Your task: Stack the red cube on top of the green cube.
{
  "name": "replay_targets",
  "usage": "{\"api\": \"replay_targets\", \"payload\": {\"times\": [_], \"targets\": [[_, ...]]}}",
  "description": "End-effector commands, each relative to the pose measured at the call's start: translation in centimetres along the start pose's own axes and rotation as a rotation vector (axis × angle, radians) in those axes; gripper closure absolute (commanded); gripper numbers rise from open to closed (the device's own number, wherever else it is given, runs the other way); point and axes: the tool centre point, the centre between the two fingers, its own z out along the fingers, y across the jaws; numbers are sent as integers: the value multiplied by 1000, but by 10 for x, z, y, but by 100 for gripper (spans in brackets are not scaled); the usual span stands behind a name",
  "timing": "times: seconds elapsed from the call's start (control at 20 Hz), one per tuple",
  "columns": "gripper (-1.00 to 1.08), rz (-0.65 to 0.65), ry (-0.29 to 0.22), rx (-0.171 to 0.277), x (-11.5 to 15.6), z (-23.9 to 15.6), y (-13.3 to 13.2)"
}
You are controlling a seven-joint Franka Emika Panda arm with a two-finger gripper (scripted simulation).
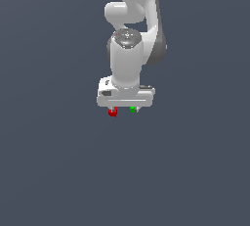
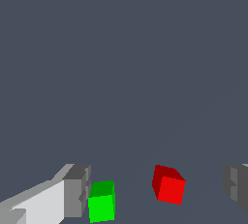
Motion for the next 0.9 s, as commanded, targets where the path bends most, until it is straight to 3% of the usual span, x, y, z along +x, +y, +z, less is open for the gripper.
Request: {"api": "replay_targets", "payload": {"times": [0.0,0.45,0.85], "targets": [[-92,0,0,0,0,0,0],[-92,30,-5,3,-14,15,10],[-92,112,-19,9,-52,55,34]]}}
